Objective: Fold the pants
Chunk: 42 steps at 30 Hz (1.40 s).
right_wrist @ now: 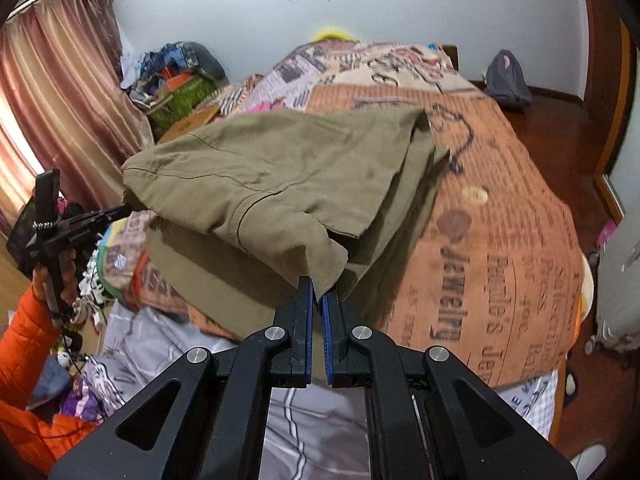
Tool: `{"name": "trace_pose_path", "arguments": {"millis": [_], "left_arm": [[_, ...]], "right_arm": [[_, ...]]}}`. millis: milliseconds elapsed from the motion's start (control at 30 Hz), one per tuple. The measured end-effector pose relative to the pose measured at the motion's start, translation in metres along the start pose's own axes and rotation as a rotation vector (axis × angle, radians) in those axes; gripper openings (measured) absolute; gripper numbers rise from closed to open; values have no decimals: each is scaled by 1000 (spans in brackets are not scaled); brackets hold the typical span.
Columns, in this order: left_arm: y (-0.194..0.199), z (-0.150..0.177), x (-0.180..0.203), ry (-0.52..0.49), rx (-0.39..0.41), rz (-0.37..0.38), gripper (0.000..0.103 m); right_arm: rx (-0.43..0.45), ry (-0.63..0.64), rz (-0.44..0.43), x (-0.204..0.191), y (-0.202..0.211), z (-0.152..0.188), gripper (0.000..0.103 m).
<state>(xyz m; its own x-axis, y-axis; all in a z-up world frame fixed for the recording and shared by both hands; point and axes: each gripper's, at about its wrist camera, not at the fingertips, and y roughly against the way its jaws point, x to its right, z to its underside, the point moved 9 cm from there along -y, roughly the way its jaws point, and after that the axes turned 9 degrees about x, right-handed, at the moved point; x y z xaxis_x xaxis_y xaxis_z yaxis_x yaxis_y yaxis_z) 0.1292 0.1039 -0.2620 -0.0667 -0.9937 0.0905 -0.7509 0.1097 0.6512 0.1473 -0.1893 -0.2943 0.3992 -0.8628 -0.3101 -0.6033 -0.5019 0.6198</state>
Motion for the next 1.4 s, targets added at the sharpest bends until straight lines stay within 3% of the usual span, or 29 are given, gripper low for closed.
{"name": "trace_pose_path", "arguments": {"millis": [367,567,767,1000,1067,1167,1400], "left_arm": [[4,11,-21,9,-28,-79,4],[23,-13,-34,13,18,-122,4],[30,-46,-12,21,50,-72,4],[15,-74,43,-17,53,42,9],[8,-77,57,-41,51,58,9],[-3,-73,72,-53,31,89,13],[-30,-37,83,-48,-57,106,14]], "right_arm": [[-57,-28,30,10,-7,28,5],[-86,-26,83,24,1,34,5],[-77,-7,168,42,12,21,5],[6,42,118,18,6,-29,6],[22,55,91,7,-2,-39,13],[38,72,56,-9,-15,-49,31],[-48,122,7,-34,-53,-22,34]]}}
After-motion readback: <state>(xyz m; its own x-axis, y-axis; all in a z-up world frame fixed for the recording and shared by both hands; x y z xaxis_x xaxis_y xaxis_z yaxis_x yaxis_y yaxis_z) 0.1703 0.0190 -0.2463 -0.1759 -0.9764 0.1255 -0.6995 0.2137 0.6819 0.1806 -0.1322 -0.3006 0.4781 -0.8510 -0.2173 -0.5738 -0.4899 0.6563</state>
